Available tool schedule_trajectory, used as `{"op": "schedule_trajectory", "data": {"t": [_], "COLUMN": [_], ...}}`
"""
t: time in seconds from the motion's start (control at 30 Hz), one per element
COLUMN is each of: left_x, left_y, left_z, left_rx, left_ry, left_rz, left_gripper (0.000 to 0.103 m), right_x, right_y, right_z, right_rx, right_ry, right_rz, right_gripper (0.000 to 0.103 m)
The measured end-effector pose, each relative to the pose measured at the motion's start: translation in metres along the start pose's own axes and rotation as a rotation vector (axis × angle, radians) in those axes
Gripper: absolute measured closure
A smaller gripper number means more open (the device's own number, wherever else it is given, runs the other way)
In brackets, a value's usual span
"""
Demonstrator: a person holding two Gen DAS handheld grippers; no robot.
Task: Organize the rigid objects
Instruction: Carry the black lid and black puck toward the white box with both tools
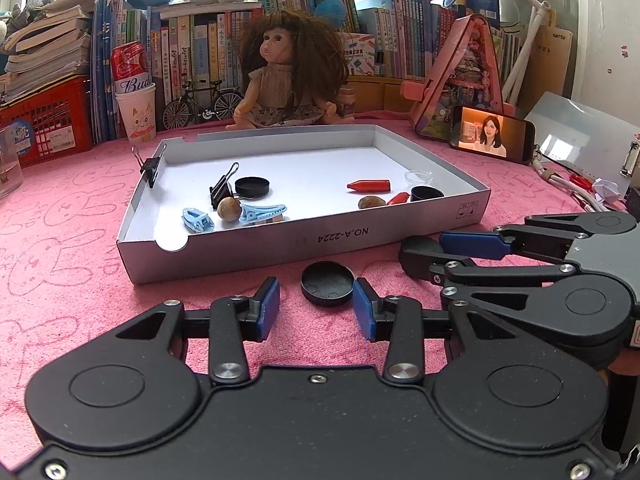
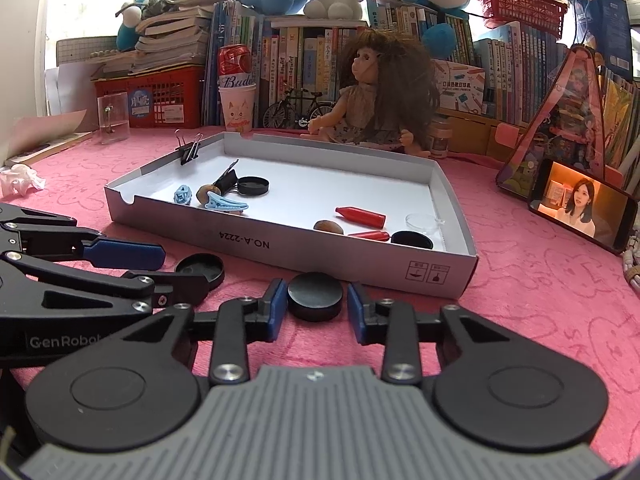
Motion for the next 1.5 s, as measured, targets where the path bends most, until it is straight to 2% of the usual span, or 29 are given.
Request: {"op": "schedule_trajectory", "data": {"t": [0.13,0.3,0.63,0.67,0.73,1.1,1.5], "left_x": [0.003,0.003,0.004,0.004,0.005,0.007,0.019], "left_y": [0.001,0.005,0.004,0.004,0.005,0.003,0.004], "left_z": [0.005,0.008,0.013,0.013,0.013,0.006,-0.01], "left_rx": [0.012,0.022,0.034,0.038,0.043,0.049,0.032], "left_ry": [0.003,0.018,0.026,0.026,0.025,0.023,0.059], "left_rz": [-0.007,-0.001,-0.005,-0.003,-0.002,-0.022,-0.044], "left_gripper": [0.065,0.07,0.07,0.073,0.073,0.074,0.074], "right_x": [-0.001,-0.001,0.0,0.0,-0.001,0.001,0.01], "right_y": [0.002,0.002,0.002,0.002,0.001,0.001,-0.001], "right_z": [0.001,0.003,0.003,0.004,0.004,-0.002,-0.014], "right_rx": [-0.002,0.001,0.001,0.001,0.002,0.009,0.016], "right_ry": [-0.003,-0.006,-0.008,-0.009,-0.009,0.006,0.039], "right_rz": [0.012,0.013,0.014,0.015,0.013,0.03,0.038], "right_gripper": [0.064,0.062,0.062,0.062,0.066,0.066,0.066]}}
Point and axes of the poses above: each gripper's, at about its wrist camera, not at the fingertips, and z roughly the way its jaws point, y to its right, x to its top, the point moved 4 cm from there along z, roughly the way its jaws point, and after that the axes turned 7 degrees about x, right-handed, at the moved point
